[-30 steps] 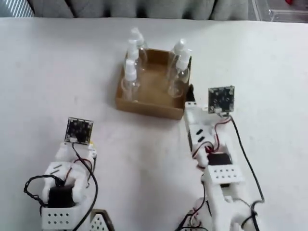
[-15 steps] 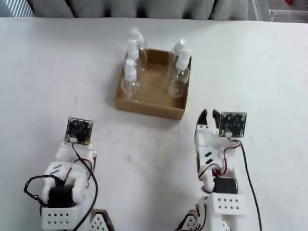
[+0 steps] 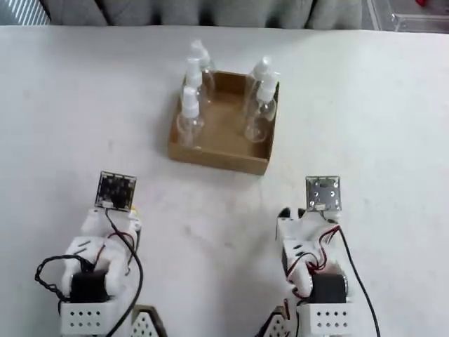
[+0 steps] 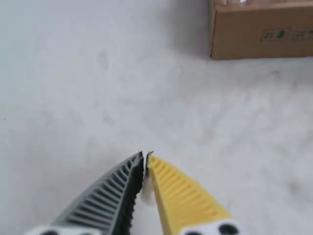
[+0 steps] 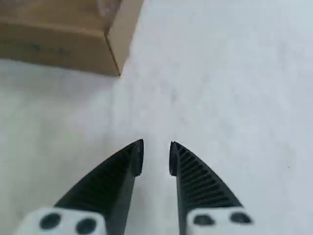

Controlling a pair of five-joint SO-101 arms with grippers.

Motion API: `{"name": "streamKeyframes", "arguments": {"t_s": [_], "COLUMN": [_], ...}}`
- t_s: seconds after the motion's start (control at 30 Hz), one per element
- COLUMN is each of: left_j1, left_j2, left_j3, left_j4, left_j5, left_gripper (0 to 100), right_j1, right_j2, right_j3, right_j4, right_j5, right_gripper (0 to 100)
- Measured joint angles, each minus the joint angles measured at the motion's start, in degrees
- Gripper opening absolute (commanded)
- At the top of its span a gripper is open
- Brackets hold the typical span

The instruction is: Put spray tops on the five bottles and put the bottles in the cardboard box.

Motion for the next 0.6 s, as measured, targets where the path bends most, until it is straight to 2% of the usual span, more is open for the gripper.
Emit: {"name": "streamKeyframes", "arguments": {"t_s": [0.17, 0.27, 0.43, 0.6], "left_j1": [0.0, 0.0, 0.0, 0.0], "left_j2": [0.0, 0.0, 0.0, 0.0], "left_j3": [0.0, 0.0, 0.0, 0.0], "left_j4": [7.3, 9.0, 13.5, 13.8], "left_j5": [0.0, 0.0, 0.0, 0.0], "left_gripper": [2, 2, 2, 2], "right_j1": [-0.3, -0.3, -0.3, -0.3], "right_j2": [-0.1, -0.1, -0.1, -0.1], "right_j3": [0.0, 0.0, 0.0, 0.0], "right_j4": [7.4, 11.7, 12.2, 12.2], "right_j5": [0.0, 0.0, 0.0, 0.1], "right_gripper": [5.7, 5.7, 5.7, 5.7]}}
